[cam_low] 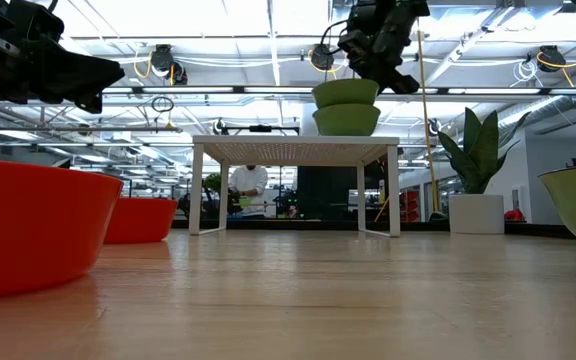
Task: Pick & Place Mini bowls
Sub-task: Stack the top white patterned bowl on the white patterned bowl on the shelf
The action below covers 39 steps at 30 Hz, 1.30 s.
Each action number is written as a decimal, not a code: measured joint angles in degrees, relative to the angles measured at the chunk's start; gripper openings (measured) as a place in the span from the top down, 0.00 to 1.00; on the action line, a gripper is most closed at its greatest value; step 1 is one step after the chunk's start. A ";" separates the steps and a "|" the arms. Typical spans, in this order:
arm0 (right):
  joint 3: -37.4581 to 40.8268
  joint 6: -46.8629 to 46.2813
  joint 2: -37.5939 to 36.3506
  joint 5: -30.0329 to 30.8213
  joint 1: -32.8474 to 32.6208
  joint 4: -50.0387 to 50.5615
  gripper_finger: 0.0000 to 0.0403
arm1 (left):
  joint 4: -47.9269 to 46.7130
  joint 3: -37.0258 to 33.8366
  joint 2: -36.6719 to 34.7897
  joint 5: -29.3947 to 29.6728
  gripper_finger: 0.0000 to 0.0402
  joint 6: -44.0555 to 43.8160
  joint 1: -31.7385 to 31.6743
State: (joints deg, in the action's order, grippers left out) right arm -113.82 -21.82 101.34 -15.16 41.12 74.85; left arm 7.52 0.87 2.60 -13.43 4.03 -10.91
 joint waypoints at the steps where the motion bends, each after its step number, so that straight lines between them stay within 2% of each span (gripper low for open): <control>1: 0.00 0.00 0.00 0.11 0.00 -0.02 1.00 | -0.01 0.01 0.01 0.00 0.84 0.00 0.01; 11: 0.00 -0.37 0.00 0.11 0.00 -0.02 1.00 | 0.01 -0.01 -0.01 0.00 0.84 0.00 -0.01; 23: 5.15 -0.03 -0.02 -0.05 0.00 -3.89 1.00 | 0.00 0.01 0.00 0.00 0.84 0.00 -0.01; 39: 6.48 -0.07 -0.04 0.09 -0.35 -4.92 1.00 | -0.01 -0.01 0.01 0.00 0.84 0.00 0.01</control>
State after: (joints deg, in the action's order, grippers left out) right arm -107.34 -21.89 101.30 -15.07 40.77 69.93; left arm 7.51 0.86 2.61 -13.43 4.03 -10.90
